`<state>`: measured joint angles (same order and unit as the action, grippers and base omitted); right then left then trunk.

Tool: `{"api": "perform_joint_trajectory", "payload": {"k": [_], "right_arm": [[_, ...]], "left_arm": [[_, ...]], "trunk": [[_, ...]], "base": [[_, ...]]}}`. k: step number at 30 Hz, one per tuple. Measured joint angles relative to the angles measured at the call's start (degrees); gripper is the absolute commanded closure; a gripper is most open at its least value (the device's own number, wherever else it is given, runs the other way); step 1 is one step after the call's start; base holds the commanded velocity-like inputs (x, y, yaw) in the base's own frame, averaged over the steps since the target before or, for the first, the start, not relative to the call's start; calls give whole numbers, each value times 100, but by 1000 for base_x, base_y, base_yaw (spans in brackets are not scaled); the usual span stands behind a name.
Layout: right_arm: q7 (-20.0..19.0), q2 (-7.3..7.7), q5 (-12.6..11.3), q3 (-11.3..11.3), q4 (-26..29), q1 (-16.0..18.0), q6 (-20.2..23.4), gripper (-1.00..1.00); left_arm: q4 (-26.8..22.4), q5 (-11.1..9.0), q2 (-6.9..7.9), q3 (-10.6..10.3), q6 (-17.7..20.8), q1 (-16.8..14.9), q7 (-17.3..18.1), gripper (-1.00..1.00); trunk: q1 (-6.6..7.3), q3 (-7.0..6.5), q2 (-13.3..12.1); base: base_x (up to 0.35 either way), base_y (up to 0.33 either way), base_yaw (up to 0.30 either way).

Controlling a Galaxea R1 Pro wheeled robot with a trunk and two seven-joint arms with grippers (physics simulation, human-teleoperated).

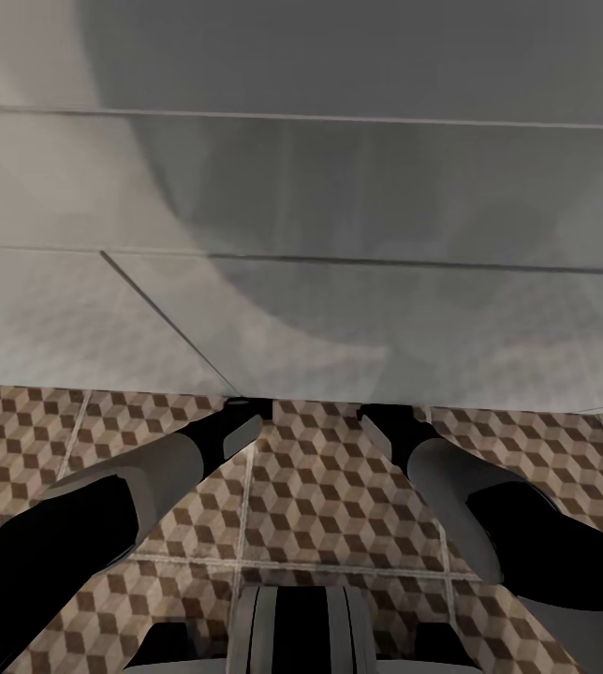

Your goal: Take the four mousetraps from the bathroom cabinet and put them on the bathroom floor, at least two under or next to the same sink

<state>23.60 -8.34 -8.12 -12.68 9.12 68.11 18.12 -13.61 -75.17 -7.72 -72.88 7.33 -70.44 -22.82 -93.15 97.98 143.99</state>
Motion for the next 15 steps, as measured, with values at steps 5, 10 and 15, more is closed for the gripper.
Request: {"api": "perform_joint_trajectory", "payload": {"k": [5,10,15], "right_arm": [[0,-2,0,0,1,0,-10,-100],[0,-2,0,0,5,0,-16,-100],[0,-2,4,0,13,0,-19,-100]], "left_arm": [[23,1,-3,0,-2,0,202,100],[43,-4,3,0,-3,0,458,100],[48,-2,12,2,-16,0,617,100]], "trunk": [[0,0,0],[0,0,0],[0,0,0]], "base": [[0,0,0],[0,0,0],[0,0,0]]}}
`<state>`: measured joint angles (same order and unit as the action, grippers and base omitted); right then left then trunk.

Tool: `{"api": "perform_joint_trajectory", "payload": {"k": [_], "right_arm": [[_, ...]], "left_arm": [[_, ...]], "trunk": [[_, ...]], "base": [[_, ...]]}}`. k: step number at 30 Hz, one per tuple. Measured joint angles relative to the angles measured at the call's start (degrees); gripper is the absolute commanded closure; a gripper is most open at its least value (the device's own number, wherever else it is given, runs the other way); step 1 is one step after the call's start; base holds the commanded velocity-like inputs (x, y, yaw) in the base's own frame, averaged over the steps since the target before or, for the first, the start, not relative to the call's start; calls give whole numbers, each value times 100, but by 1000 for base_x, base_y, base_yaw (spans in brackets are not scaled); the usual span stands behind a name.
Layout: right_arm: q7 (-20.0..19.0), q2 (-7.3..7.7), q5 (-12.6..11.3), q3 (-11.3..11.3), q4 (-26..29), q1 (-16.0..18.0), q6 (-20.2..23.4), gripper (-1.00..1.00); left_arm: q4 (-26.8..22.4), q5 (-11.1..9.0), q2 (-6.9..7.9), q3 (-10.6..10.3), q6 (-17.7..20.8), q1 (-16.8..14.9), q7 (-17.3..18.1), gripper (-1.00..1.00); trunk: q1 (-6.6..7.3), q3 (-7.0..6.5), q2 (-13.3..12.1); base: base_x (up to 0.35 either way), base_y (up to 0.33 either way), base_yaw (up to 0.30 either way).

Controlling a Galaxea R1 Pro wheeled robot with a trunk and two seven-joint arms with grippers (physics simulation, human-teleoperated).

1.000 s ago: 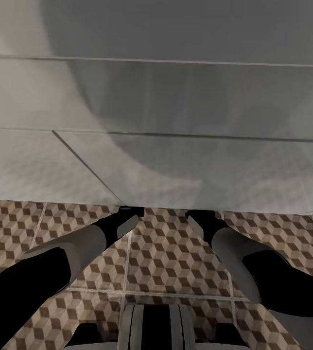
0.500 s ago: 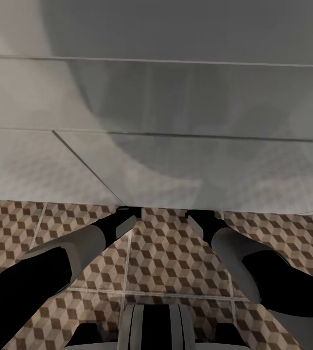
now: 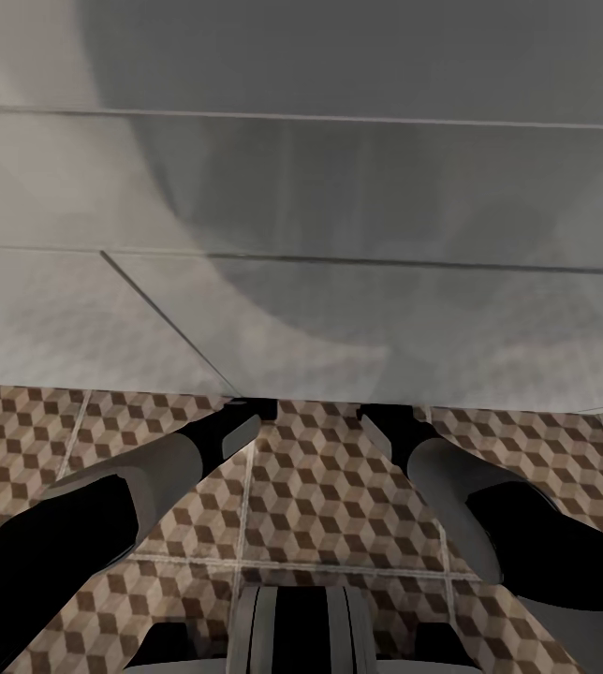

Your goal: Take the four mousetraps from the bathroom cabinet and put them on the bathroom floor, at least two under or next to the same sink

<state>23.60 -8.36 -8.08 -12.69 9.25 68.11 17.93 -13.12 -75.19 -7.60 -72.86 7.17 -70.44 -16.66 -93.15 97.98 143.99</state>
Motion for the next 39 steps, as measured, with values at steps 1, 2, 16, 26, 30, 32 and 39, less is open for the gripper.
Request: {"api": "perform_joint_trajectory", "payload": {"k": [1,2,16,26,30,32,39], "right_arm": [[0,0,1,0,3,0,-1,-100],[-2,0,5,0,9,0,-4,-100],[-32,0,34,-9,161,0,-24,-100],[-29,-1,40,-9,200,0,-25,-100],[-28,-1,40,-9,205,-2,-24,-100],[-28,-1,40,-9,207,-2,-24,-100],[-28,-1,40,-9,208,-7,-24,-100]], "left_arm": [[-1,1,0,1,-4,0,7,100],[-1,3,1,1,-13,0,16,100],[-3,-2,21,2,-20,0,47,100],[-3,-2,28,4,-27,0,48,100],[-3,-2,28,5,-28,0,49,100],[-3,-2,28,5,-29,0,50,100],[-3,-2,28,1,-35,0,49,100]], "trunk": [[0,0,0],[0,0,0],[0,1,0],[0,42,0],[0,46,0],[0,47,0],[0,47,0]], "base": [[0,0,0],[0,0,0],[0,0,4],[0,0,96],[0,0,17],[0,0,5],[0,0,1]]}}
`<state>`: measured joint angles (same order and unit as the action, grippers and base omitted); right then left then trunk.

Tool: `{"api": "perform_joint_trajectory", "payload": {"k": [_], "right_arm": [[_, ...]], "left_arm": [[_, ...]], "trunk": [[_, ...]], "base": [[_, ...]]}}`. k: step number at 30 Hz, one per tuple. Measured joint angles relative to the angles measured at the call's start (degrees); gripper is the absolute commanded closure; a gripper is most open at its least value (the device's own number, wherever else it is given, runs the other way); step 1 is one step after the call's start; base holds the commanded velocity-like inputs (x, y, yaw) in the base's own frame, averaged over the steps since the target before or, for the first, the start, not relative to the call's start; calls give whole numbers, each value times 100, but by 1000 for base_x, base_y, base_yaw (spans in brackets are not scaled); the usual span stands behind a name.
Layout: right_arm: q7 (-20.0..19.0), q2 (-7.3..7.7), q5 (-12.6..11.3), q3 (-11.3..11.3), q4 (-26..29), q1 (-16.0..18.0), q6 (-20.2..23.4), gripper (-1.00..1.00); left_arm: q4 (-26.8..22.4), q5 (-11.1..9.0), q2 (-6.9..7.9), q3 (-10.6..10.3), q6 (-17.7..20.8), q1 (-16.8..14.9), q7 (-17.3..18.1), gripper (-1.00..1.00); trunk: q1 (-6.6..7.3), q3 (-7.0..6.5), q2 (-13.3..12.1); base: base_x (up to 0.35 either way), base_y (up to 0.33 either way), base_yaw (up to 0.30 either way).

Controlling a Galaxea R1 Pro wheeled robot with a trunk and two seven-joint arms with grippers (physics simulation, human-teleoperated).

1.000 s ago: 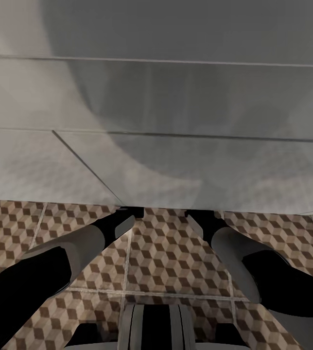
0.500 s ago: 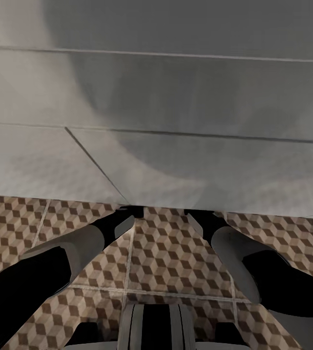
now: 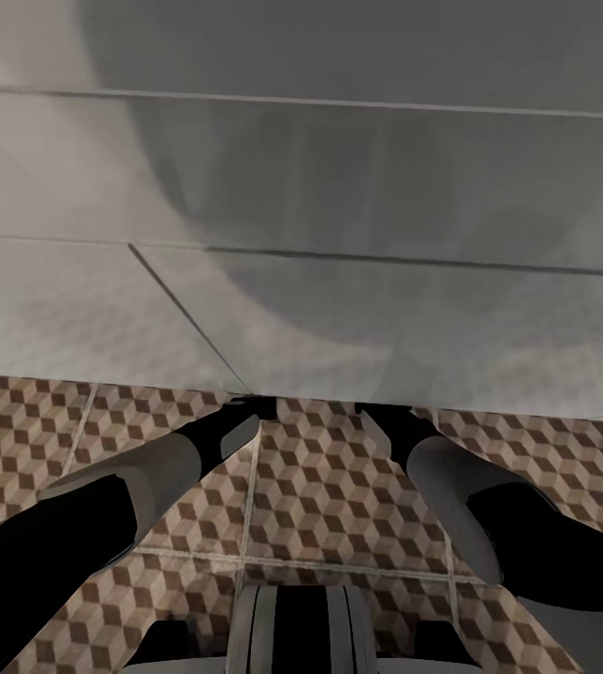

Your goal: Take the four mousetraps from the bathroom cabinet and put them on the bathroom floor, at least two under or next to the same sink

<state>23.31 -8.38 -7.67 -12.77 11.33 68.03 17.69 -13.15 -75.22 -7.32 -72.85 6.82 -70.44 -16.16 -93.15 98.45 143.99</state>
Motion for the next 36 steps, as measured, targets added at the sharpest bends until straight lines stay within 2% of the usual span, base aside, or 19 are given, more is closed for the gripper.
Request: {"api": "perform_joint_trajectory", "payload": {"k": [10,19,36], "right_arm": [[0,-4,0,0,0,1,0,-100],[0,-7,0,-4,1,2,1,-100],[-4,-8,3,-9,0,0,-9,-100]], "left_arm": [[0,0,-7,-3,-2,0,0,100],[1,0,-9,-2,-2,0,1,100],[0,0,8,-3,-3,0,0,100]], "trunk": [[0,0,0],[0,0,0],[0,0,0]], "base": [[0,0,-10],[0,0,-151],[0,0,-7]]}}
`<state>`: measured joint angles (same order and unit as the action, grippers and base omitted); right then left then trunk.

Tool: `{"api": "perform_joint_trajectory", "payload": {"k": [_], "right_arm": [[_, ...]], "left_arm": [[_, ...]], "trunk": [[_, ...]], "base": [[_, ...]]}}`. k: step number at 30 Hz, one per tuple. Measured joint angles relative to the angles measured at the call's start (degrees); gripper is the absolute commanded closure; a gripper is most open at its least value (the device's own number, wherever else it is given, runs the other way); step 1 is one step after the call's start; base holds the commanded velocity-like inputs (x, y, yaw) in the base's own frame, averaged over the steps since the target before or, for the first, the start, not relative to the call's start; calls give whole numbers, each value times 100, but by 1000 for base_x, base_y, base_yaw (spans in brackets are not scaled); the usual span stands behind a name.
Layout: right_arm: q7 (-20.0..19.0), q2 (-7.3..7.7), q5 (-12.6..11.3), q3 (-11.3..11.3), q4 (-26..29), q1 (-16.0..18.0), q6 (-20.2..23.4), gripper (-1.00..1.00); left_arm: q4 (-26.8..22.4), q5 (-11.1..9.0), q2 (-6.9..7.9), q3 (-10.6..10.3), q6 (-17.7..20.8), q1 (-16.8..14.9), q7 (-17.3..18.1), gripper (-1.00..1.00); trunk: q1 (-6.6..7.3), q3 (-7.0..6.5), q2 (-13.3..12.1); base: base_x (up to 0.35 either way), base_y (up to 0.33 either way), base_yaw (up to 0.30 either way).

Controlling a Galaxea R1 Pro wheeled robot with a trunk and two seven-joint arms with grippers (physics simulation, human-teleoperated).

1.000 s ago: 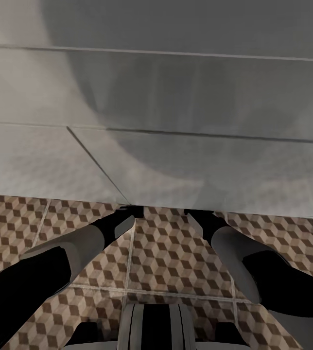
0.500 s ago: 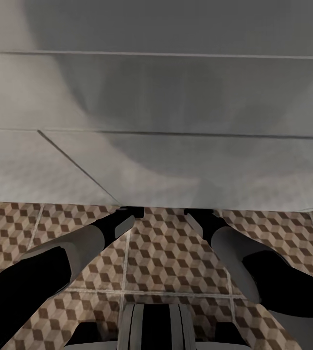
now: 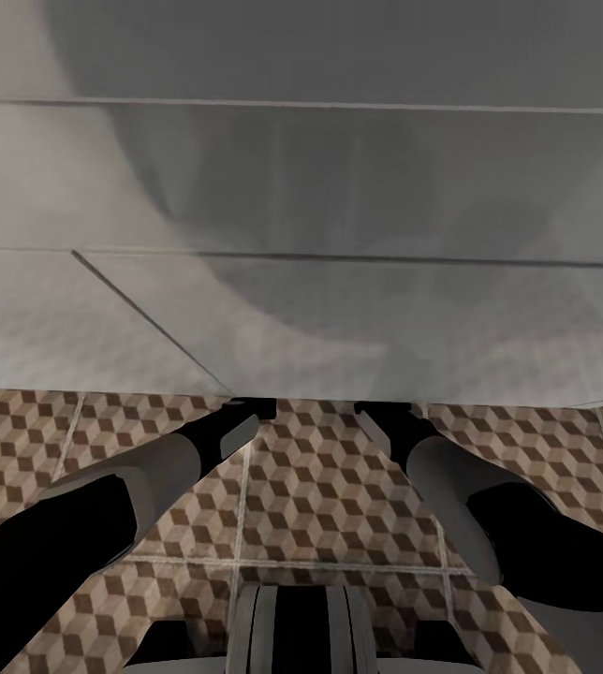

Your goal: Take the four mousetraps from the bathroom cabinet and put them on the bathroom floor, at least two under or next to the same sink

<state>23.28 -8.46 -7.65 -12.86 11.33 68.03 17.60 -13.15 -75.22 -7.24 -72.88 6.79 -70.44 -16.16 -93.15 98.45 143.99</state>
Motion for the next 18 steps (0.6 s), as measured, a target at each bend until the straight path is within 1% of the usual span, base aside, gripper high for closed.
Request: {"api": "perform_joint_trajectory", "payload": {"k": [6,12,18], "right_arm": [[-1,0,2,0,0,-1,0,-100],[3,-1,6,0,-9,1,-22,-100],[4,0,6,0,-8,-1,-26,-100]], "left_arm": [[2,0,0,0,0,0,-1,100],[-1,0,2,1,1,1,-2,100],[1,0,0,0,4,0,0,100]], "trunk": [[0,0,0],[0,0,0],[0,0,0]], "base": [[0,0,3],[0,0,164],[0,0,52]]}}
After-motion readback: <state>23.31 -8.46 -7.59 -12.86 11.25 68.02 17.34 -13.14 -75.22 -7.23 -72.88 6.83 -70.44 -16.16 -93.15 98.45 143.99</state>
